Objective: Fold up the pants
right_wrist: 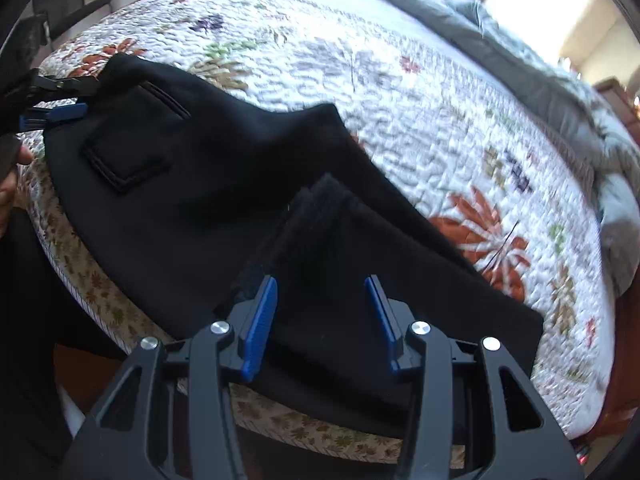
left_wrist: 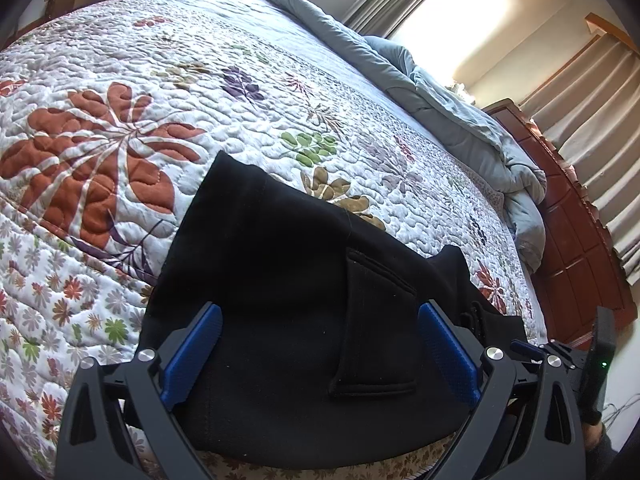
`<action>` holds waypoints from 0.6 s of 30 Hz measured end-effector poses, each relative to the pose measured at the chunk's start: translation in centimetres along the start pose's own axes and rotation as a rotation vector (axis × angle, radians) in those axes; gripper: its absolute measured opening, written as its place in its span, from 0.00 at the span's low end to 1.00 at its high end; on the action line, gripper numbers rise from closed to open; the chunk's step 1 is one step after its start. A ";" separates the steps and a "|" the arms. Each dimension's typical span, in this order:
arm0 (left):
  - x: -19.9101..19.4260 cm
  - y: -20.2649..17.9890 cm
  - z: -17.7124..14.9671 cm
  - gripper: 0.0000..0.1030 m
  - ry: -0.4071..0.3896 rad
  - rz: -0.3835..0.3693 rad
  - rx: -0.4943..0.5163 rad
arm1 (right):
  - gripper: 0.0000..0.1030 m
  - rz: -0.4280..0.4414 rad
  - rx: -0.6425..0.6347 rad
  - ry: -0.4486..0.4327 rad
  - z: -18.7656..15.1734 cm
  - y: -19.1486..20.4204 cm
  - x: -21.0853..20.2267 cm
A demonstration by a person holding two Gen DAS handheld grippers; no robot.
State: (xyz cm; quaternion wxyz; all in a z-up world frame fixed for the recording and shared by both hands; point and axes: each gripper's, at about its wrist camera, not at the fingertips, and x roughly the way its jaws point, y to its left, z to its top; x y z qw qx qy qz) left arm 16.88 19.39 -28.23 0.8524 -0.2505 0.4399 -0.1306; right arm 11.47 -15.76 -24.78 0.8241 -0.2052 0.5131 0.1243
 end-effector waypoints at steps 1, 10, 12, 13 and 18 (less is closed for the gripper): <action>0.1 -0.1 0.0 0.96 0.002 0.005 0.004 | 0.43 0.016 0.006 0.011 -0.1 0.1 0.4; -0.7 -0.6 -0.1 0.96 -0.005 0.043 -0.009 | 0.44 0.070 -0.020 0.030 -0.1 0.2 1.6; -2.1 -0.7 -0.7 0.96 -0.038 0.049 -0.044 | 0.45 0.077 -0.041 0.030 0.0 0.0 1.5; -2.8 -0.8 -1.1 0.96 -0.053 0.051 -0.072 | 0.45 0.079 -0.057 0.027 0.2 0.1 1.2; -5.3 1.2 -3.5 0.96 -0.119 0.074 -0.300 | 0.50 0.134 -0.131 0.013 1.7 -0.1 0.0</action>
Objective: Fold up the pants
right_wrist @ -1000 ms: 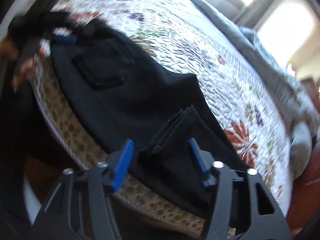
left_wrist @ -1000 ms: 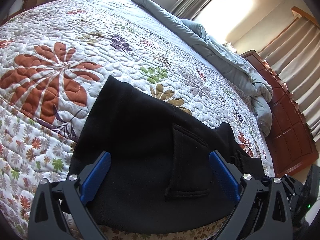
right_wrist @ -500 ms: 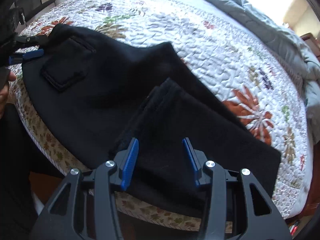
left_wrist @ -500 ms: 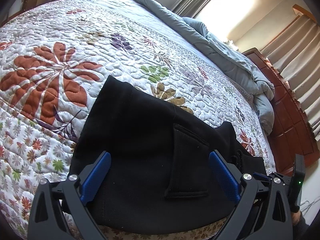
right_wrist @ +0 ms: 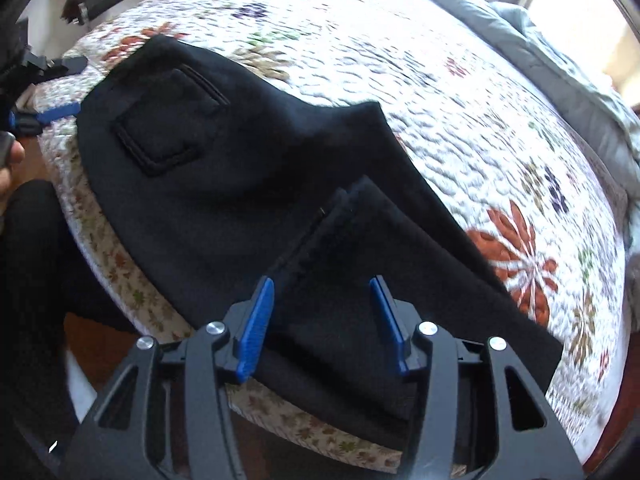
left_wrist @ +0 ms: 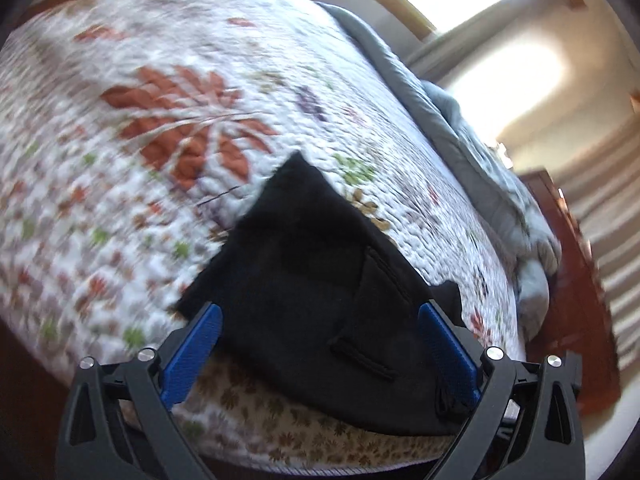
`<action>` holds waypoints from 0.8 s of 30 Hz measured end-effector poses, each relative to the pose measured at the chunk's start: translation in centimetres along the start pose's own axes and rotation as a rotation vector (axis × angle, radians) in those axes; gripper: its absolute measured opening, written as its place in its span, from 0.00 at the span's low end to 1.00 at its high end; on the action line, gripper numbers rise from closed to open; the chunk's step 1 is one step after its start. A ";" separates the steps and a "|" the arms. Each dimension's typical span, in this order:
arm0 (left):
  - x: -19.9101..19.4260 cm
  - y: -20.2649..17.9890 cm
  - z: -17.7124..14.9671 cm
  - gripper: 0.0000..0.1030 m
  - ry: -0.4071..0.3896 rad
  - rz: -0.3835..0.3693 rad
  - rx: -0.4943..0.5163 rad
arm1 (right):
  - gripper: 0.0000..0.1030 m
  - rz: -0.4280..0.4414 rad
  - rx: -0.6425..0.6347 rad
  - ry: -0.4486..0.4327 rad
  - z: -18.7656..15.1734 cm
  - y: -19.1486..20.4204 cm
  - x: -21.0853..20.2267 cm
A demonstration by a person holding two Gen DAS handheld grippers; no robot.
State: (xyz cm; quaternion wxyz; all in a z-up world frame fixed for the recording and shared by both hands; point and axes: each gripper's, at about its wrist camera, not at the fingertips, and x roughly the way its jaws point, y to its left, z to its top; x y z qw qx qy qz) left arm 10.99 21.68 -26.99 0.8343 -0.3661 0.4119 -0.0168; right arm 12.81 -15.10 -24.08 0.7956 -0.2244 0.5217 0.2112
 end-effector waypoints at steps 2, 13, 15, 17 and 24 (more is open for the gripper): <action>-0.5 1.2 -0.3 0.96 -0.016 0.008 -0.086 | 0.52 0.070 -0.015 0.001 1.2 -0.5 -0.5; -0.4 5.9 -1.8 0.96 -0.064 -0.084 -0.352 | 0.87 0.648 -0.418 0.071 19.1 2.6 -0.3; 0.2 6.1 -1.9 0.96 -0.060 -0.108 -0.365 | 0.88 0.712 -0.454 0.148 23.0 4.1 2.0; 0.7 6.3 -2.1 0.96 -0.063 -0.116 -0.368 | 0.88 0.732 -0.488 0.200 26.3 5.6 4.3; 1.5 5.4 -1.8 0.96 -0.068 -0.112 -0.286 | 0.88 0.863 -0.606 0.433 31.7 11.4 12.7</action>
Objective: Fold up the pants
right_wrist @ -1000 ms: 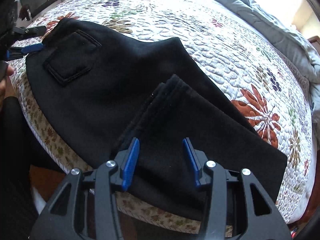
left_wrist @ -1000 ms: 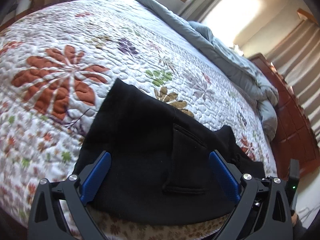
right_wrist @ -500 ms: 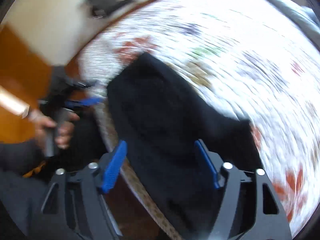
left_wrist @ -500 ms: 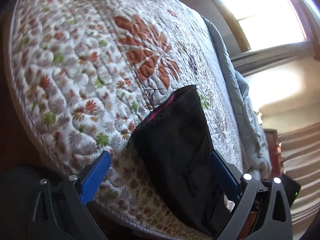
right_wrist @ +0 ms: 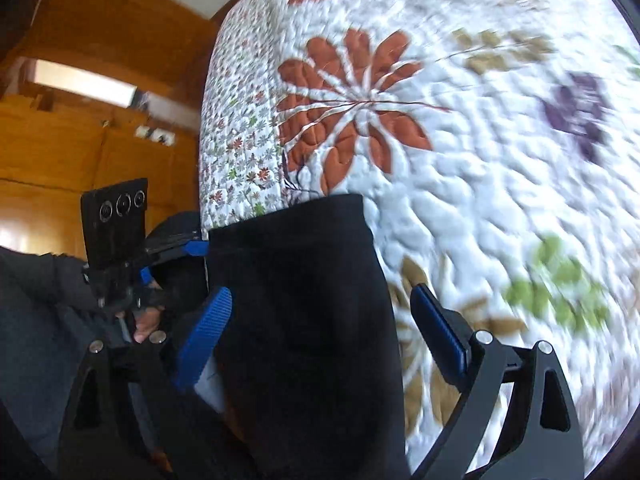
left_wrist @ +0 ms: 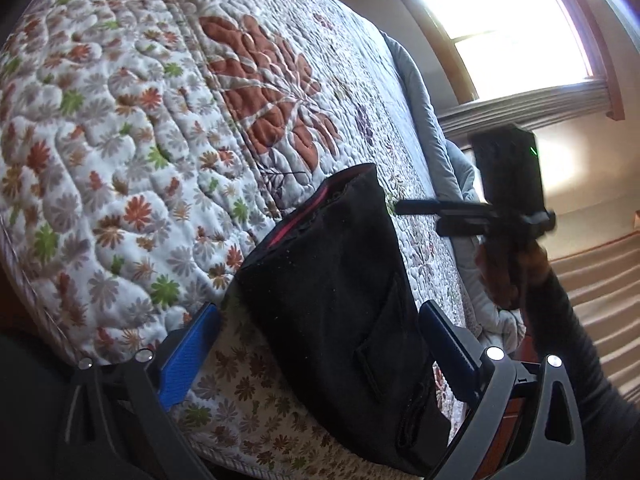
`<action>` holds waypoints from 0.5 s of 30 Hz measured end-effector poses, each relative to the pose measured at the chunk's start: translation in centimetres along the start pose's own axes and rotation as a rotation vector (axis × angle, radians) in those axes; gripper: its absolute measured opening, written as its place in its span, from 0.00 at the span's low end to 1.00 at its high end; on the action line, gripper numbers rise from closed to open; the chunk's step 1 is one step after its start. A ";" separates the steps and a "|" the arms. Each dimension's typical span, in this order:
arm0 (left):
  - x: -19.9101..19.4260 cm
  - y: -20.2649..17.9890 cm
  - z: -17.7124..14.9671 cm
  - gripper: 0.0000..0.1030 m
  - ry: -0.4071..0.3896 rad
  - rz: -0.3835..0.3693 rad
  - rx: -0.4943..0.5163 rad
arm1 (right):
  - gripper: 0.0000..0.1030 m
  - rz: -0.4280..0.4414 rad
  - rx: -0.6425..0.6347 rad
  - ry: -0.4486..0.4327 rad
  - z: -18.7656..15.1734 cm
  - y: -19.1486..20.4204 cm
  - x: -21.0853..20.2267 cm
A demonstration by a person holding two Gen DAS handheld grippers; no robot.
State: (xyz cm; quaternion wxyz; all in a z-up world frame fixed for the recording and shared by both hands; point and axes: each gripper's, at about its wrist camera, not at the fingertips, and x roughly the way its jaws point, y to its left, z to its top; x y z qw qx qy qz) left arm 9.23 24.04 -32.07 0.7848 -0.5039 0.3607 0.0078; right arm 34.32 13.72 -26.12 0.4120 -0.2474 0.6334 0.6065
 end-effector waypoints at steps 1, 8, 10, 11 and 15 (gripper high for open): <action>0.1 0.0 -0.1 0.96 -0.001 0.001 0.011 | 0.88 0.038 0.000 0.023 0.6 -0.5 0.7; 0.1 1.1 -0.2 0.96 -0.011 -0.043 -0.034 | 0.84 0.206 0.007 0.153 2.2 -1.5 5.4; 0.1 1.0 -0.1 0.96 -0.006 -0.045 -0.050 | 0.70 0.246 0.001 0.154 2.0 -1.5 5.3; 0.1 0.7 -0.1 0.96 0.002 -0.049 -0.040 | 0.49 0.266 0.011 0.145 2.1 -1.7 5.0; 0.3 -0.2 -0.4 0.96 0.030 -0.096 -0.012 | 0.37 0.338 0.015 0.085 0.8 -1.7 2.3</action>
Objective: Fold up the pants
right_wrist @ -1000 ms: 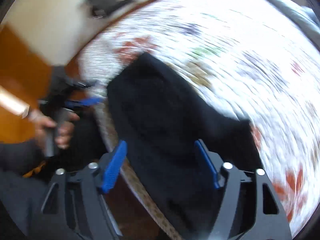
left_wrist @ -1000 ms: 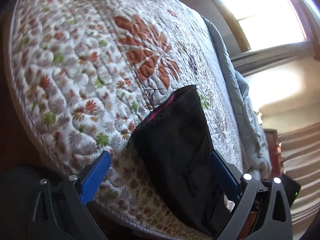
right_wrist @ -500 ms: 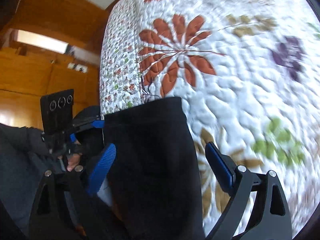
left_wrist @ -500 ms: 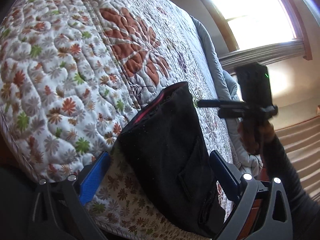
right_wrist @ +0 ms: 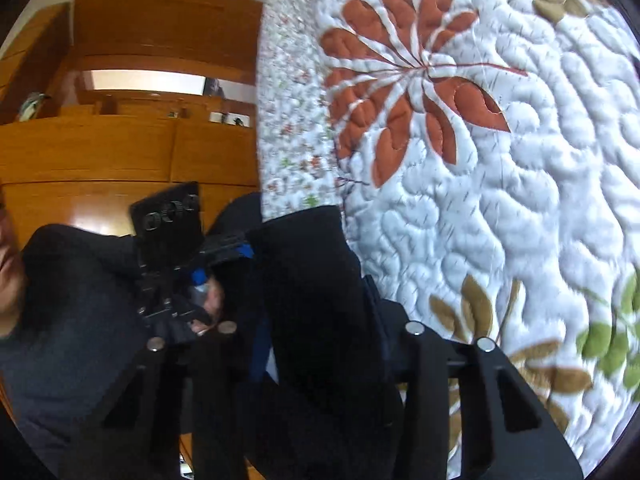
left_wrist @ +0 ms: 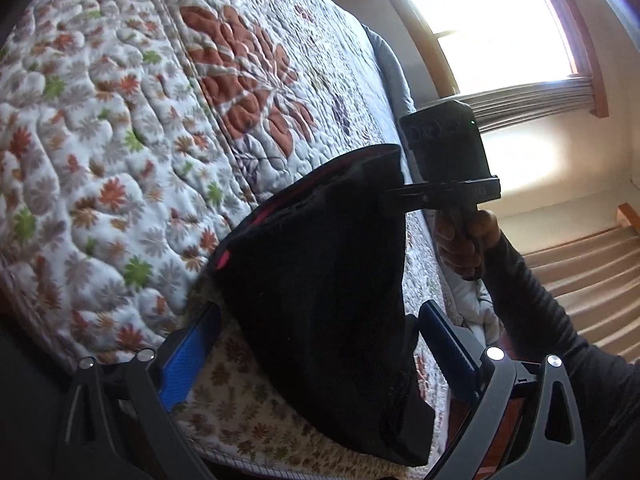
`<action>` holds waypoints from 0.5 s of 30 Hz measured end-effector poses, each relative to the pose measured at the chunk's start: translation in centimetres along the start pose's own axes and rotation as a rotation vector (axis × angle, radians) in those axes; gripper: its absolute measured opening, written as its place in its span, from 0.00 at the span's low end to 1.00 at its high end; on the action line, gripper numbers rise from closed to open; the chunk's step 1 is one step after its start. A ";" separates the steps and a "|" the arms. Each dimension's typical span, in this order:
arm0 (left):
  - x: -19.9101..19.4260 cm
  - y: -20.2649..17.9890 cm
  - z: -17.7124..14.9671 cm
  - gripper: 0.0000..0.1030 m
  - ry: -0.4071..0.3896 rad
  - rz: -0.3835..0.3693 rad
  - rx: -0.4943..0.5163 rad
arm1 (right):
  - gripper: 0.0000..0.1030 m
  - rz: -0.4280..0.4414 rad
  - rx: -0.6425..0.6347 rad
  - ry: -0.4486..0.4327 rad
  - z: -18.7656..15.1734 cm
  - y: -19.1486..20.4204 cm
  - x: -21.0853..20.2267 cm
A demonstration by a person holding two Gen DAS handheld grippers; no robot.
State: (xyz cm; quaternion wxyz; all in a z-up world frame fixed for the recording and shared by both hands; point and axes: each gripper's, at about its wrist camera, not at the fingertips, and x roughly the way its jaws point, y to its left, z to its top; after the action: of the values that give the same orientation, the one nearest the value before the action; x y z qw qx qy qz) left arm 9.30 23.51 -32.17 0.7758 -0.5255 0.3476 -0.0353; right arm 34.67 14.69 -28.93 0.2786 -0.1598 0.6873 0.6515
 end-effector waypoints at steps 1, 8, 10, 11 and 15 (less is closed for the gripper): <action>0.4 0.5 0.1 0.96 0.008 0.001 -0.021 | 0.37 0.006 -0.004 -0.008 -0.3 0.3 -0.1; 1.3 0.6 1.0 0.96 -0.022 0.004 -0.002 | 0.38 -0.007 -0.039 0.002 -0.3 2.1 -0.3; 1.7 1.3 1.1 0.96 -0.027 -0.008 -0.038 | 0.38 -0.020 -0.033 0.011 0.0 1.4 -0.6; 1.5 1.3 1.1 0.95 -0.035 -0.019 -0.043 | 0.39 -0.020 -0.033 0.012 -0.2 1.3 -0.7; 0.5 1.5 0.8 0.70 -0.053 -0.002 -0.053 | 0.42 -0.026 -0.033 0.007 0.0 0.9 -0.5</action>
State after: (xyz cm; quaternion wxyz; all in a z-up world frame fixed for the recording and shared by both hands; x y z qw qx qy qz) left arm 9.67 24.59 -33.52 0.7704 -0.5470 0.3273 -0.0131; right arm 34.54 14.71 -27.96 0.2821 -0.1758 0.6752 0.6585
